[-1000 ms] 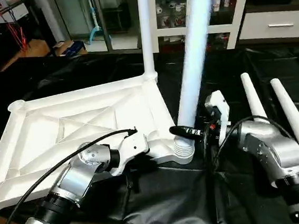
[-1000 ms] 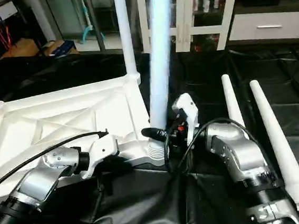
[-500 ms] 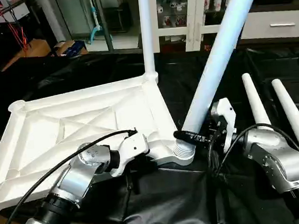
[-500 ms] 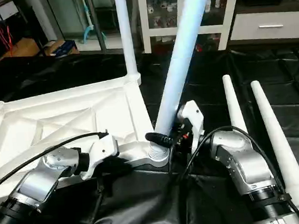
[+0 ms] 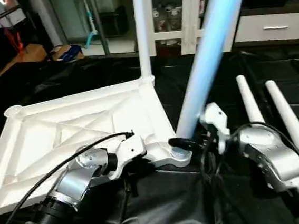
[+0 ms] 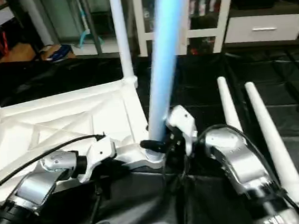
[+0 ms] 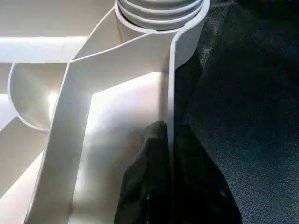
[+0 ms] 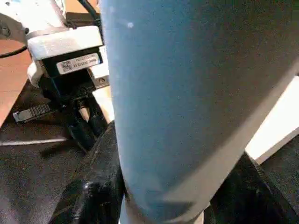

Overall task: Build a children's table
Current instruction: Insert table leg to table base

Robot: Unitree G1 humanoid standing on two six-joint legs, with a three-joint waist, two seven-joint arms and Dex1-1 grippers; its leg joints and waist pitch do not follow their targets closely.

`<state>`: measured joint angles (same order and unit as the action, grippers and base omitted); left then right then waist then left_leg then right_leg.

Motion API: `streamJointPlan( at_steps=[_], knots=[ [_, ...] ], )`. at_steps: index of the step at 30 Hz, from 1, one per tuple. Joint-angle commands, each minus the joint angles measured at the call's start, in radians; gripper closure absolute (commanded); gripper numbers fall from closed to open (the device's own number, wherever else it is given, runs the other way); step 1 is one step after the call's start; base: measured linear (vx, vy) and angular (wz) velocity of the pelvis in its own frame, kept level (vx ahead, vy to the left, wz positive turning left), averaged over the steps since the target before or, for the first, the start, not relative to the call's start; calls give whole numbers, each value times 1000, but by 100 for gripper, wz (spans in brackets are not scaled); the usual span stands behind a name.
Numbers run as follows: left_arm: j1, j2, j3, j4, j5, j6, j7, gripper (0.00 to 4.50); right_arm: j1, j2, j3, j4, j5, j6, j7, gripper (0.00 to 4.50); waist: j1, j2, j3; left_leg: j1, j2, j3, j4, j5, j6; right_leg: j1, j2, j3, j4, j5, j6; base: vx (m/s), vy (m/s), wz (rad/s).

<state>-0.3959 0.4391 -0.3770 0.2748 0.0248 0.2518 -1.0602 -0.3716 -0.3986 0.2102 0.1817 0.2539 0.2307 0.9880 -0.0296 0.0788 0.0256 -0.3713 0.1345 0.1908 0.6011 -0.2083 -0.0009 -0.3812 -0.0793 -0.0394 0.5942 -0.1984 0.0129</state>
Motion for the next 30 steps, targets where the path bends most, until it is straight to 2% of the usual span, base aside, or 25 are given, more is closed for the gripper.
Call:
streamJointPlan(
  at_steps=[1, 4, 5, 7, 8, 10, 12, 18, 22, 23, 24, 25, 26, 28, 29, 30],
  knots=[
    [24, -1, -8, -13, -5, 10, 3, 450, -8, -2, 45, 106, -58, 81, -6, 263, -5, -14, -20, 5, 94, -72, -105, -511, -38, 6, -86, 44, -96, -577, -155, 0, 0, 0],
    [34, 0, -12, -22, -5, 13, 6, 450, -31, -2, 51, 132, -59, 75, 3, 264, -9, -14, -21, 15, 95, -72, -105, -545, -54, -3, -83, 46, -99, -552, -155, 0, 0, 0],
    [37, 0, -14, -25, -3, 12, 7, 450, -34, -3, 54, 138, -61, 71, 4, 264, -10, -18, -21, 14, 95, -70, -106, -542, -53, -3, -82, 46, -100, -537, -159, 0, 0, 0],
    [44, 0, -17, -31, 0, 13, 10, 450, -32, -4, 57, 141, -60, 69, 6, 265, -9, -16, -20, 16, 96, -67, -109, -531, -51, -1, -80, 47, -97, -469, -180, 0, 0, 0],
    [47, 0, -18, -34, 0, 14, 10, 450, -31, -3, 57, 143, -59, 69, 6, 265, -10, -19, -21, 15, 96, -66, -109, -530, -50, 0, -80, 47, -96, -458, -185, 0, 0, 0],
    [54, -1, -16, -41, 0, 17, 14, 450, -9, -9, 74, 129, -67, 62, 21, 265, -11, -16, -23, 15, 96, -63, -110, -512, -44, 4, -81, 47, -94, -419, -197, 0, 0, 0],
    [59, -1, -15, -45, 2, 19, 17, 450, 7, -8, 80, 119, -68, 62, 23, 265, -10, -18, -25, 14, 96, -60, -110, -484, -35, 7, -80, 48, -93, -375, -206, 0, 0, 0],
    [68, 1, -9, -54, 4, 25, 22, 450, 31, 9, 66, 122, -62, 49, -12, 265, -6, -15, -27, 15, 96, -55, -108, -447, -14, 9, -81, 48, -95, -374, -210, 0, 0, 0],
    [67, -9, 12, -58, -8, 45, 41, 450, 39, 61, 25, 155, -72, 21, -128, 265, -10, -13, -26, 16, 94, -59, -111, -488, -31, 6, -81, 46, -98, -438, -190, 0, 0, 0],
    [63, -22, 28, -62, -14, 71, 65, 450, 39, 87, 13, 170, -88, 15, -194, 265, -13, -10, -23, 15, 95, -62, -114, -509, -41, 2, -80, 46, -98, -458, -181, 0, 0, 0],
    [62, -27, 33, -64, -16, 81, 73, 450, 39, 95, 10, 176, -94, 14, -216, 265, -16, -11, -21, 16, 95, -63, -115, -528, -49, -1, -80, 46, -101, -480, -175, 0, 0, 0],
    [54, -46, 47, -65, -14, 110, 108, 450, 32, 127, 1, 202, -117, 11, -296, 265, -28, -12, -21, 8, 93, -74, -119, -562, -68, 4, -82, 40, -97, -532, -151, 0, 0, 0],
    [49, -56, 53, -63, -13, 121, 125, 450, 27, 139, -1, 216, -126, 6, -325, 265, -35, -13, -19, 7, 91, -78, -121, -596, -77, 0, -80, 37, -101, -574, -130, 0, 0, 0],
    [35, -81, 70, -56, -10, 153, 171, 450, 1, 181, -22, 269, -144, -5, -427, 265, -42, -13, -18, 14, 88, -80, -118, -631, -81, -7, -81, 36, -107, -616, -114, -27, 5, -4],
    [26, -98, 80, -50, -5, 167, 202, 450, -16, 201, -35, 298, -150, -11, -479, 265, -49, -14, -13, 23, 83, -81, -113, -668, -83, -20, -79, 33, -119, -674, -97, -54, 9, -8],
    [26, -98, 80, -50, -5, 167, 202, 450, -16, 201, -35, 298, -150, -11, -479, 265, -51, -15, -13, 29, 80, -82, -107, -685, -82, -25, -80, 29, -126, -708, -85, -65, 4, -5]
  ],
)
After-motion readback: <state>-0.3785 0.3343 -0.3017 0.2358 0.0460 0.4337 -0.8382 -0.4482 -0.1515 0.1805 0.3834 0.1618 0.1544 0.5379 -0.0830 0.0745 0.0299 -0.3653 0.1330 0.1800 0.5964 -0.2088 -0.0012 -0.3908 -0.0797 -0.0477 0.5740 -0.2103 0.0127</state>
